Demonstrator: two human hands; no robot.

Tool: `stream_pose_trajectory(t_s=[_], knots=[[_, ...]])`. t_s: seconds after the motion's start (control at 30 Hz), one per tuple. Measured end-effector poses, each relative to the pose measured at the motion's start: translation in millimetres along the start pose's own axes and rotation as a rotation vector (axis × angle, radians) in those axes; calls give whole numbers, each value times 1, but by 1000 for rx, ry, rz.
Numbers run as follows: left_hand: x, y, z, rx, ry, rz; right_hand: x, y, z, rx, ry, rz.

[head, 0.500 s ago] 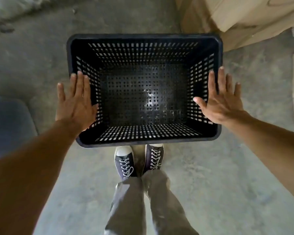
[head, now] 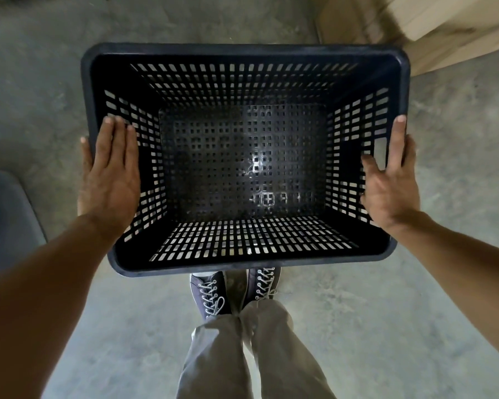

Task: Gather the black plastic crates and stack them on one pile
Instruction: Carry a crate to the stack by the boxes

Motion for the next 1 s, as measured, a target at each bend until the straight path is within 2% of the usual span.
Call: stream_pose_trajectory(t_s=[0.07, 0.2, 0.3, 0.4, 0.57, 0.73, 1.0], knots=[[1, 0, -1, 21, 5, -23, 2, -6, -1, -37, 3, 41], [-1, -15, -4, 40, 40, -19, -7, -18, 1, -66, -17, -8], [0, -46, -8, 87, 33, -9, -4, -43, 5, -32, -37, -8], [12, -87, -17, 134, 5, -1, 24, -90, 10, -120, 13, 37], [58, -169, -26, 170, 60, -17, 104, -173, 22, -172, 20, 29], [116, -255, -30, 138, 148, 81, 212, -247, 33, -156, 106, 83], [195, -423, 1, 65, 344, 212, 422, -326, 42, -157, 354, 150]])
Point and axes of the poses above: each hand's wrist, its own x-axis away from the middle knuckle, its own y-axis out of the palm, z = x × y, the point moved 4 cm from there along -x, towards the middle knuckle, and after that the axes turned 7 degrees about -y, right-handed, at the moved point
